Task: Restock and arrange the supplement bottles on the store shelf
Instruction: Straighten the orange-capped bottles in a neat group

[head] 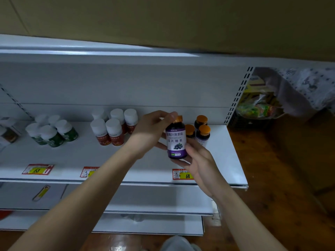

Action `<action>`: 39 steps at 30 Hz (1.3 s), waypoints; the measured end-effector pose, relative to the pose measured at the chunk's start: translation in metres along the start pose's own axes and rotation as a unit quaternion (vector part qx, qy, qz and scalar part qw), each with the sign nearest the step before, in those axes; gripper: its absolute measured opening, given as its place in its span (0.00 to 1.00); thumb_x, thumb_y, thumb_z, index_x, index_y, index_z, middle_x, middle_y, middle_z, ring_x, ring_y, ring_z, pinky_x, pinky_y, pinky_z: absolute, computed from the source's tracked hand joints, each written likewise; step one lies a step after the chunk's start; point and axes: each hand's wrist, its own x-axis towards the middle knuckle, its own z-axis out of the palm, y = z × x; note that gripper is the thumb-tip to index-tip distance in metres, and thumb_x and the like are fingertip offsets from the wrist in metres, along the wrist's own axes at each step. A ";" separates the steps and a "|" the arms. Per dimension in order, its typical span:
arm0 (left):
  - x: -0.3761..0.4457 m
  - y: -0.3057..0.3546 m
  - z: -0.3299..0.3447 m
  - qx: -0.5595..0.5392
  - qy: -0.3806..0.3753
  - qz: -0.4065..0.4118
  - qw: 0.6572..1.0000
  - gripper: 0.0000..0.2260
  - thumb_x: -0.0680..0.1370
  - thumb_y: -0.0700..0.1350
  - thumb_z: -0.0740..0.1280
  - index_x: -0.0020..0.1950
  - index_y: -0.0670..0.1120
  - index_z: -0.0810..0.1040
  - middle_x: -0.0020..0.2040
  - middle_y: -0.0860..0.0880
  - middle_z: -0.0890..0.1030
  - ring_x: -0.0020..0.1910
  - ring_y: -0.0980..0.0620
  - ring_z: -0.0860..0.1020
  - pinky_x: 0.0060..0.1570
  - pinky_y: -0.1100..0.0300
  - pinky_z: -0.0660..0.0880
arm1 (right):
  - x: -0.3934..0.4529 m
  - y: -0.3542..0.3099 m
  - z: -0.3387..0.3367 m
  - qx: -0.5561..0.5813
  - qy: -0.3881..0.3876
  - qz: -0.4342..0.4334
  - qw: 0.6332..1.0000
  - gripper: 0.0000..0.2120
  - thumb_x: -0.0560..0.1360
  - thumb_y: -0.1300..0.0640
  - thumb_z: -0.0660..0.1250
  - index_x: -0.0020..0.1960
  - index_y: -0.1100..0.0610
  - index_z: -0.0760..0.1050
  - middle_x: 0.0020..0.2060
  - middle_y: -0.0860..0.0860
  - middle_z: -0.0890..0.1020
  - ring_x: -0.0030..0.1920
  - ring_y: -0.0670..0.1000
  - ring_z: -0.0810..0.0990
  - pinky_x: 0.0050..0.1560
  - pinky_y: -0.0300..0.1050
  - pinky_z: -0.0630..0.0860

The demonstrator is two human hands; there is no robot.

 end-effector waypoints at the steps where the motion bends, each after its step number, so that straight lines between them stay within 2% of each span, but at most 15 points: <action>1: -0.001 -0.001 -0.001 -0.002 0.002 -0.001 1.000 0.14 0.80 0.55 0.65 0.53 0.46 0.80 0.47 0.46 0.85 0.42 0.48 0.85 0.36 0.51 0.83 | 0.000 0.002 0.000 0.005 0.000 -0.002 1.000 0.13 0.79 0.57 0.60 0.60 0.54 0.77 0.57 0.54 0.84 0.59 0.55 0.82 0.59 0.52 0.80; 4: -0.005 -0.002 0.000 -0.020 0.025 -0.004 0.999 0.16 0.79 0.56 0.67 0.56 0.44 0.77 0.48 0.45 0.84 0.42 0.49 0.85 0.38 0.48 0.84 | 0.001 0.003 0.002 0.023 0.006 -0.003 1.000 0.17 0.75 0.56 0.64 0.62 0.57 0.75 0.56 0.54 0.85 0.58 0.55 0.83 0.57 0.50 0.80; 7: -0.009 -0.002 0.003 -0.047 0.050 0.000 0.998 0.15 0.77 0.52 0.70 0.54 0.43 0.74 0.48 0.46 0.83 0.42 0.55 0.85 0.36 0.56 0.82 | 0.003 0.003 0.002 0.016 0.023 -0.015 1.000 0.21 0.73 0.56 0.67 0.65 0.58 0.73 0.57 0.55 0.84 0.61 0.56 0.82 0.61 0.52 0.79; 11: -0.012 -0.006 0.007 -0.026 0.037 0.021 0.999 0.13 0.74 0.49 0.74 0.55 0.50 0.76 0.52 0.50 0.82 0.46 0.55 0.84 0.41 0.57 0.83 | 0.004 0.000 0.003 -0.068 0.046 -0.053 0.995 0.21 0.71 0.54 0.71 0.63 0.51 0.76 0.59 0.51 0.83 0.63 0.53 0.80 0.67 0.55 0.74; 13: -0.013 -0.006 0.006 -0.001 0.029 0.026 0.999 0.16 0.74 0.49 0.75 0.60 0.53 0.77 0.53 0.51 0.80 0.46 0.54 0.84 0.40 0.58 0.83 | 0.005 -0.001 0.003 -0.115 0.063 -0.066 0.989 0.21 0.70 0.52 0.73 0.63 0.48 0.76 0.59 0.48 0.83 0.63 0.50 0.79 0.69 0.56 0.72; 15: -0.013 -0.006 0.006 -0.004 0.023 0.028 0.999 0.19 0.74 0.47 0.75 0.64 0.52 0.76 0.54 0.49 0.80 0.48 0.51 0.83 0.40 0.58 0.83 | 0.006 -0.002 0.003 -0.147 0.076 -0.075 0.983 0.19 0.73 0.56 0.73 0.63 0.47 0.76 0.57 0.46 0.84 0.60 0.47 0.80 0.68 0.54 0.74; 17: -0.012 -0.006 0.004 -0.026 0.020 0.025 0.999 0.18 0.75 0.44 0.74 0.64 0.51 0.77 0.54 0.46 0.80 0.49 0.48 0.84 0.44 0.53 0.84 | 0.007 -0.004 0.004 -0.161 0.076 -0.080 0.981 0.17 0.76 0.60 0.71 0.62 0.46 0.76 0.55 0.45 0.84 0.58 0.45 0.81 0.66 0.51 0.75; 19: -0.013 -0.007 0.002 -0.042 0.015 0.023 0.999 0.18 0.75 0.41 0.74 0.64 0.49 0.78 0.55 0.44 0.81 0.50 0.47 0.84 0.48 0.47 0.83 | 0.007 -0.007 0.005 -0.132 0.056 -0.074 0.987 0.14 0.78 0.59 0.68 0.61 0.46 0.77 0.55 0.45 0.84 0.59 0.47 0.81 0.64 0.50 0.76; 21: -0.014 -0.007 0.000 -0.066 0.008 0.019 0.998 0.18 0.76 0.39 0.73 0.65 0.47 0.77 0.56 0.44 0.81 0.52 0.46 0.84 0.50 0.45 0.83 | 0.008 -0.009 0.006 -0.048 0.036 -0.047 0.997 0.13 0.77 0.56 0.65 0.60 0.48 0.79 0.57 0.49 0.84 0.61 0.51 0.81 0.61 0.48 0.77; 25: -0.016 -0.005 -0.004 -0.116 0.006 0.004 0.993 0.16 0.77 0.35 0.71 0.63 0.41 0.73 0.56 0.45 0.81 0.52 0.49 0.83 0.49 0.50 0.83 | 0.011 -0.012 0.005 0.027 0.012 0.013 0.999 0.16 0.74 0.54 0.64 0.60 0.52 0.79 0.59 0.55 0.83 0.63 0.56 0.80 0.61 0.52 0.78; 28: -0.017 -0.004 -0.006 -0.133 0.003 0.002 0.991 0.12 0.78 0.35 0.68 0.61 0.39 0.73 0.55 0.46 0.82 0.49 0.53 0.83 0.48 0.54 0.83 | 0.011 -0.013 0.006 0.027 -0.004 0.007 1.000 0.15 0.74 0.56 0.64 0.60 0.52 0.80 0.58 0.55 0.83 0.61 0.56 0.81 0.61 0.52 0.78; 30: -0.017 -0.005 -0.007 -0.128 0.001 0.003 0.992 0.11 0.80 0.36 0.66 0.62 0.39 0.73 0.57 0.45 0.82 0.51 0.54 0.82 0.50 0.55 0.83 | 0.011 -0.012 0.007 0.010 -0.006 -0.008 1.000 0.16 0.74 0.57 0.65 0.61 0.54 0.79 0.56 0.55 0.84 0.60 0.56 0.82 0.61 0.51 0.79; 33: -0.018 -0.006 -0.008 -0.084 -0.003 0.009 0.996 0.11 0.81 0.41 0.67 0.63 0.45 0.76 0.59 0.47 0.82 0.56 0.53 0.82 0.54 0.52 0.82 | 0.013 -0.008 0.008 -0.041 0.018 -0.028 0.999 0.18 0.75 0.61 0.70 0.64 0.58 0.75 0.56 0.56 0.84 0.61 0.57 0.81 0.65 0.55 0.76; 35: -0.018 -0.007 -0.009 -0.044 -0.005 0.010 0.999 0.14 0.79 0.46 0.70 0.64 0.50 0.76 0.59 0.49 0.81 0.55 0.52 0.82 0.55 0.49 0.81 | 0.013 -0.005 0.009 -0.104 0.036 -0.045 0.993 0.19 0.73 0.59 0.72 0.64 0.54 0.76 0.57 0.54 0.83 0.61 0.55 0.81 0.66 0.58 0.75; 39: -0.018 -0.008 -0.009 0.004 0.002 0.012 1.000 0.17 0.75 0.47 0.74 0.63 0.53 0.77 0.56 0.48 0.80 0.50 0.51 0.83 0.48 0.54 0.83 | 0.012 -0.005 0.014 -0.193 0.077 -0.064 0.976 0.21 0.72 0.61 0.75 0.63 0.51 0.76 0.55 0.48 0.84 0.57 0.48 0.82 0.63 0.54 0.78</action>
